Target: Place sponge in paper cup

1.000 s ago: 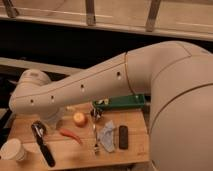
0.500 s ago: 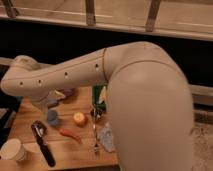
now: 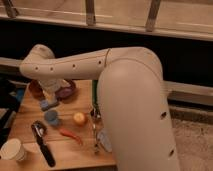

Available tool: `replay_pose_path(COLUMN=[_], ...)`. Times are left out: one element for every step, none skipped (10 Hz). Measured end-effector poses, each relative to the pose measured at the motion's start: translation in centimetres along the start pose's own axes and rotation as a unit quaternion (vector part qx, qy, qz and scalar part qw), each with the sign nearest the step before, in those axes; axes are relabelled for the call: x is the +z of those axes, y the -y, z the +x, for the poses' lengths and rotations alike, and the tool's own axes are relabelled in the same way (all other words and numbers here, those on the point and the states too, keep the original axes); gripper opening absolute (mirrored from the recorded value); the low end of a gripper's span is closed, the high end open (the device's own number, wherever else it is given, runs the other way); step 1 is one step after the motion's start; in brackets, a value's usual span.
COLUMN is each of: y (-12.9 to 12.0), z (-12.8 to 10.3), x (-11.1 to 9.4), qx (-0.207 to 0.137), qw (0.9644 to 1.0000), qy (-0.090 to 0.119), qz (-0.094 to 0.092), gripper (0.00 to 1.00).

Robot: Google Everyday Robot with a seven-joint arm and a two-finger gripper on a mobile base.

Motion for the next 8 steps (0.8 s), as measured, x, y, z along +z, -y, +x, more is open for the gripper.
replay_pose_path(y=[0.1,0.0,-0.2,0.1,0.0,-0.2,0.7,1.4], z=[0.0,0.0,-0.1,0.1,0.0,-0.2,-0.2,-0.4], x=[0.0,0.0,0.1,0.1,0.2,0.4,1.5,2.9], qx=[0.003,0.003,0.002,0.004,0.004,0.006,0.008,0.006], qw=[1.0000,1.0000,1.0000,1.0000,1.0000,0.9999,0.9997,0.9994], qy=[0.001,0.001,0.001,-0.001,0.001,0.006,0.012,0.017], qz=[0.000,-0.001,-0.002,-0.001,-0.002,-0.010,-0.020,-0.031], gripper=[0.76,0.76,0.76,0.76,0.76,0.76,0.76,0.76])
